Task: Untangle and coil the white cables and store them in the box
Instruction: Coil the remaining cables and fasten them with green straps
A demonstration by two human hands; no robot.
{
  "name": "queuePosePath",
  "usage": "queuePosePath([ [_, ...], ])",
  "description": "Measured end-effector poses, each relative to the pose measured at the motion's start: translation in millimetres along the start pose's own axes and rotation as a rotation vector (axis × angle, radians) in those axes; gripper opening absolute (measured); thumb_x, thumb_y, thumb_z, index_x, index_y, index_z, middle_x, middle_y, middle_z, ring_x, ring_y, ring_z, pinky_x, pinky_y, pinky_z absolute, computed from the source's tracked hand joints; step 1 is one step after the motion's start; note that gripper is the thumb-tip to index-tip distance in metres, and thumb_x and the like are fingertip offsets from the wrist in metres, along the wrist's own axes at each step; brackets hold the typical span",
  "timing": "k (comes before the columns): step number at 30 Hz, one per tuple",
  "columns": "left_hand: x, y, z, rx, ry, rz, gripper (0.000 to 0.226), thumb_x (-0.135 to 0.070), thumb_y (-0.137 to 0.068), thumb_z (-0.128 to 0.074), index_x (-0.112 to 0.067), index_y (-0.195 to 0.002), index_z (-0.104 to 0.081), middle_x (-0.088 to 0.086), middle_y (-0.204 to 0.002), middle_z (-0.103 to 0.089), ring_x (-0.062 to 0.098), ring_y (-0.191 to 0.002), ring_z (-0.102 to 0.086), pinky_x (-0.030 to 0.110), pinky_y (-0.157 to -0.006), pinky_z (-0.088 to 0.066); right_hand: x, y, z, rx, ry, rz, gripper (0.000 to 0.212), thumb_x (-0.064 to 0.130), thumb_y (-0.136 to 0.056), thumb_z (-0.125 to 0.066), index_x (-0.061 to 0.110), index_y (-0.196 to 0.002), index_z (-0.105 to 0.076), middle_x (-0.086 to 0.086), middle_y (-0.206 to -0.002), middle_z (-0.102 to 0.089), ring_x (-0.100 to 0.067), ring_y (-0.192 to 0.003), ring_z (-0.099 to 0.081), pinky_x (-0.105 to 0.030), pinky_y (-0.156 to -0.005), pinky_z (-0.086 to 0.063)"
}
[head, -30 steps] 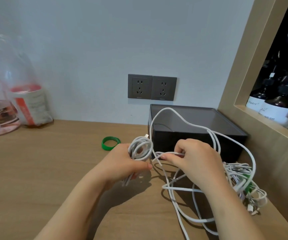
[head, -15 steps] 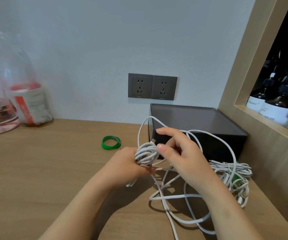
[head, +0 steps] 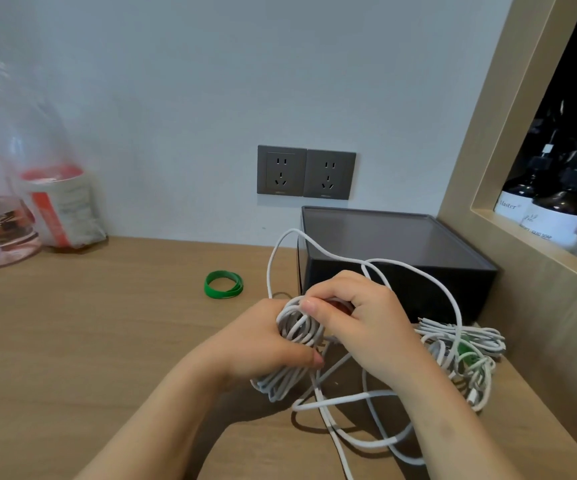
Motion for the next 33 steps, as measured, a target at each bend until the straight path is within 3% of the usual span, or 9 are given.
queuePosePath([
  [4, -2.5, 1.8, -2.8, -0.025, 0.28, 0.015, 0.017, 0.007, -0.081, -0.062, -0.002, -0.096, -0.059, 0.01, -0.07, -0.066, 0.02, -0.062, -0.064, 0.029, -0.065, -0.056, -3.7, 0.1, 9.2, -0.076, -0.108, -0.043, 0.023, 0.018, -0.085, -0.064, 0.041, -0.084, -0.063, 0.018, -0.082, -0.065, 0.003, -0.082, -0.06, -0.01, -0.071, -0.047],
  [6, -3.2, 2.0, 2.5, -0.163, 0.321, 0.038, 0.006, -0.004, -0.085, -0.064, -0.005, -0.082, -0.059, 0.006, -0.06, -0.06, 0.015, -0.05, -0.056, 0.025, -0.054, -0.052, -8.2, 0.3, 14.0, -0.087, -0.136, -0.123, 0.021, 0.021, -0.087, -0.062, 0.042, -0.09, -0.06, 0.02, -0.079, -0.063, 0.003, -0.073, -0.058, -0.01, -0.064, -0.046],
  [7, -1.4, 1.6, 5.5, -0.242, 0.325, 0.036, 0.014, -0.01, -0.085, -0.065, -0.007, -0.074, -0.058, 0.004, -0.055, -0.057, 0.014, -0.046, -0.051, 0.023, -0.05, -0.049, -10.0, 0.5, 15.1, -0.064, -0.121, -0.158, 0.02, 0.024, -0.087, -0.062, 0.042, -0.093, -0.059, 0.017, -0.078, -0.062, 0.001, -0.071, -0.057, -0.011, -0.062, -0.045],
  [12, 1.9, 0.2, 20.3, -0.516, 0.414, 0.006, 0.029, -0.012, -0.083, -0.069, -0.008, -0.062, -0.05, 0.002, -0.043, -0.045, 0.013, -0.039, -0.039, 0.024, -0.042, -0.04, -21.4, -1.3, 15.2, 0.131, 0.277, -0.251, 0.008, 0.029, -0.089, -0.06, 0.036, -0.091, -0.057, 0.012, -0.083, -0.059, -0.001, -0.079, -0.056, -0.012, -0.065, -0.041],
  [17, 9.3, 0.5, 35.5, -0.691, 0.554, 0.008, 0.028, -0.01, -0.081, -0.071, -0.007, -0.065, -0.048, 0.002, -0.042, -0.04, 0.015, -0.041, -0.036, 0.027, -0.043, -0.039, -38.7, -2.6, 31.2, -0.041, 0.566, -0.266, 0.015, 0.027, -0.094, -0.051, 0.023, -0.095, -0.066, 0.009, -0.08, -0.059, -0.01, -0.084, -0.053, -0.027, -0.075, -0.041],
  [20, 12.7, -1.4, 29.3, -0.648, 0.455, 0.064, 0.024, -0.012, -0.075, -0.077, -0.006, -0.073, -0.054, 0.001, -0.05, -0.046, 0.013, -0.044, -0.042, 0.025, -0.044, -0.042, -35.5, 0.0, 30.8, -0.019, 0.473, -0.314, 0.024, 0.034, -0.095, -0.047, 0.022, -0.089, -0.066, 0.006, -0.074, -0.062, -0.009, -0.075, -0.056, -0.032, -0.074, -0.046],
  [25, 15.8, -6.8, 14.5, -0.615, 0.321, 0.111, 0.022, -0.021, -0.08, -0.074, -0.012, -0.072, -0.055, 0.006, -0.057, -0.052, 0.012, -0.044, -0.047, 0.02, -0.044, -0.043, -27.4, -2.4, 26.7, -0.086, 0.079, -0.377, 0.029, 0.031, -0.098, -0.04, 0.022, -0.081, -0.062, 0.008, -0.077, -0.06, -0.006, -0.078, -0.054, -0.023, -0.072, -0.042],
  [28, 14.7, -9.6, 4.4, -0.655, 0.417, 0.155, 0.025, -0.025, -0.086, -0.068, -0.01, -0.07, -0.056, 0.004, -0.051, -0.052, 0.011, -0.04, -0.046, 0.019, -0.042, -0.043, -23.8, -1.4, 23.5, -0.068, -0.159, -0.386, 0.028, 0.03, -0.098, -0.037, 0.023, -0.084, -0.059, 0.018, -0.056, -0.052, 0.0, -0.061, -0.049, -0.024, -0.065, -0.037],
  [33, 9.7, -12.8, -6.3, -0.65, 0.69, 0.211, 0.022, -0.022, -0.088, -0.066, -0.007, -0.075, -0.057, 0.003, -0.05, -0.053, 0.012, -0.041, -0.046, 0.025, -0.045, -0.045, -11.0, -2.3, 16.8, -0.19, -0.015, -0.189, 0.025, 0.029, -0.098, -0.037, 0.041, -0.085, -0.055, 0.016, -0.083, -0.059, 0.012, -0.082, -0.05, -0.003, -0.064, -0.038],
])
Point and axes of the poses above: each hand's wrist, its own y-axis away from the middle knuckle, its own z-axis out of the back of the hand, x = y × z, the point moved 1 cm from there along -y, towards the middle knuckle
